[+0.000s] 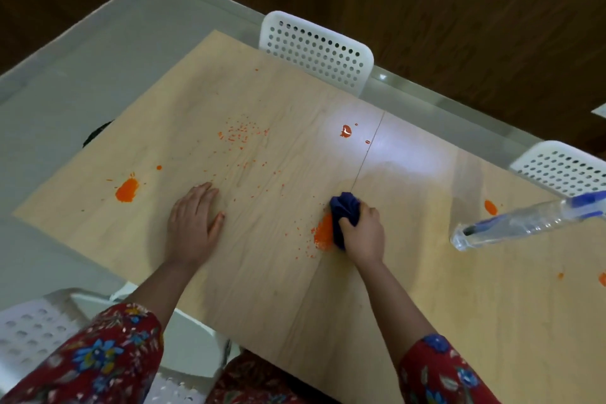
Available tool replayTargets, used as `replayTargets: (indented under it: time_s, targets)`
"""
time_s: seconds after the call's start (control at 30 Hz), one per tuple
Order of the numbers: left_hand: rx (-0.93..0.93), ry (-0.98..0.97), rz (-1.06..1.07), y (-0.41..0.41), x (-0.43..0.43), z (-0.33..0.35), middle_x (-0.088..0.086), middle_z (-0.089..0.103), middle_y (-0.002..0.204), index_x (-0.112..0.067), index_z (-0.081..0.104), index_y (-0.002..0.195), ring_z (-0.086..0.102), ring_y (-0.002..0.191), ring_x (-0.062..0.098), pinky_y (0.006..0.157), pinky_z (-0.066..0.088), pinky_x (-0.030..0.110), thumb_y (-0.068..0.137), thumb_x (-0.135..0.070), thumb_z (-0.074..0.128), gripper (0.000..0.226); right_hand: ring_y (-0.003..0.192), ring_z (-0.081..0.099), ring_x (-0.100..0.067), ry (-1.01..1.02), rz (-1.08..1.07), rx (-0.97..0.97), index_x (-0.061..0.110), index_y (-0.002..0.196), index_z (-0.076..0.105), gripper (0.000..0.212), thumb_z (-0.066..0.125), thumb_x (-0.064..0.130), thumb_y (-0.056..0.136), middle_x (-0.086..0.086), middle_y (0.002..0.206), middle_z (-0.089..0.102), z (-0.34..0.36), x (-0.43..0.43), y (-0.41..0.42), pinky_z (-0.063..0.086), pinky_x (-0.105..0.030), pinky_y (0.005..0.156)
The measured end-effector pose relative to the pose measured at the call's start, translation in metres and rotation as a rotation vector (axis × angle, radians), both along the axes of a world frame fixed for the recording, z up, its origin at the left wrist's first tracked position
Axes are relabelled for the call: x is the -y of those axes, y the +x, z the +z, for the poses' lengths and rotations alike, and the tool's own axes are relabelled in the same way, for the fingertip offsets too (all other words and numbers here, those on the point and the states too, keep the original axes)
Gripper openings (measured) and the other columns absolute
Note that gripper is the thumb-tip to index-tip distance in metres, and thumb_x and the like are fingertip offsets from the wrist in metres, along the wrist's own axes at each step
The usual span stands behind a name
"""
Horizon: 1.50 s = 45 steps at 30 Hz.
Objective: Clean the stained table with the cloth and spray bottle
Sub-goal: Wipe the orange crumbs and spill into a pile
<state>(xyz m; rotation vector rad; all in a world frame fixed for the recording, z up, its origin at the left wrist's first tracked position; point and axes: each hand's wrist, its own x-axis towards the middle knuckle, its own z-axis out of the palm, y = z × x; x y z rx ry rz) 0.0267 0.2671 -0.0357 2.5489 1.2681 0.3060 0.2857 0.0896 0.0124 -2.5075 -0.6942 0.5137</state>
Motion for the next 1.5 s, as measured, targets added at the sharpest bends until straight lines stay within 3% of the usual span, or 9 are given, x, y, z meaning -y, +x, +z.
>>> replayTargets:
  time_s: [0.17,0.27,0.4,0.57,0.77,0.97,1.07,1.3,1.5]
  targets:
    - [-0.023,-0.007,0.007,0.000,0.002,0.001,0.008,0.046,0.144,-0.011,0.047,0.138,0.040,0.135,0.027,0.112,0.026,0.041,0.094,-0.042,0.034,0.055,0.102,0.060,-0.026,0.202,-0.137,-0.117,0.020,0.132,0.053,0.045,0.056,0.017,0.087,-0.004,0.117,0.062,0.009,-0.005,0.033,0.052,-0.041,0.085]
    - [-0.031,-0.009,0.011,0.002,0.003,0.004,0.008,0.047,0.144,-0.012,0.046,0.139,0.040,0.134,0.026,0.113,0.022,0.038,0.094,-0.042,0.034,0.056,0.102,0.058,-0.034,0.031,-0.211,-0.036,0.018,0.139,0.044,0.051,0.055,0.023,0.090,-0.012,0.125,0.055,0.005,0.007,0.055,0.050,-0.041,0.085]
    - [-0.032,-0.013,0.020,0.001,0.004,0.004,0.007,0.050,0.142,-0.012,0.048,0.139,0.041,0.134,0.023,0.114,0.022,0.038,0.094,-0.042,0.034,0.056,0.111,0.050,-0.039,-0.102,-0.062,0.064,0.022,0.143,0.037,0.057,0.057,0.031,0.091,-0.014,0.130,0.045,0.002,-0.015,0.034,0.045,-0.039,0.084]
    - [-0.049,-0.018,0.044,0.001,0.004,0.002,0.007,0.050,0.143,-0.014,0.046,0.141,0.039,0.134,0.022,0.115,0.017,0.036,0.095,-0.044,0.031,0.057,0.110,0.051,-0.027,-0.004,0.256,0.006,0.029,0.142,0.040,0.049,0.050,0.025,0.094,-0.004,0.124,0.046,0.001,-0.058,0.019,0.040,-0.029,0.073]
    - [-0.028,-0.019,0.072,0.003,0.004,0.002,0.006,0.048,0.144,-0.015,0.044,0.142,0.039,0.135,0.023,0.116,0.017,0.036,0.096,-0.045,0.029,0.057,0.108,0.053,-0.034,-0.024,0.006,0.086,0.025,0.140,0.043,0.045,0.049,0.028,0.095,-0.012,0.121,0.048,-0.003,-0.065,0.065,0.044,-0.034,0.076]
    - [0.017,0.016,0.079,0.005,0.005,0.007,0.009,0.053,0.137,-0.011,0.051,0.134,0.045,0.129,0.025,0.112,0.022,0.038,0.093,-0.041,0.035,0.054,0.112,0.052,-0.026,0.124,0.495,-0.052,0.030,0.138,0.049,0.057,0.050,0.008,0.085,-0.005,0.119,0.055,0.000,-0.059,0.047,0.043,-0.032,0.090]
    - [0.024,0.019,0.081,0.004,0.007,0.007,0.010,0.053,0.137,-0.010,0.051,0.134,0.044,0.129,0.026,0.112,0.024,0.040,0.093,-0.040,0.036,0.053,0.113,0.049,-0.022,0.167,0.560,-0.107,0.033,0.141,0.042,0.068,0.048,0.004,0.079,0.003,0.121,0.054,0.019,-0.024,0.060,0.043,-0.028,0.094]
    - [0.035,0.006,0.081,0.004,0.007,0.007,0.010,0.052,0.138,-0.010,0.050,0.134,0.044,0.130,0.027,0.113,0.025,0.041,0.094,-0.039,0.038,0.052,0.108,0.047,-0.014,0.011,1.334,0.190,0.031,0.126,0.057,0.052,0.048,0.019,0.076,0.009,0.119,0.059,0.019,0.067,0.037,0.043,-0.031,0.084]
    - [0.038,-0.007,0.093,0.003,0.007,0.006,0.009,0.050,0.140,-0.011,0.048,0.136,0.041,0.133,0.027,0.115,0.024,0.043,0.095,-0.040,0.036,0.053,0.107,0.046,-0.021,0.142,1.184,0.291,0.028,0.128,0.060,0.044,0.045,0.023,0.087,0.003,0.122,0.061,-0.006,0.023,0.007,0.044,-0.038,0.078]
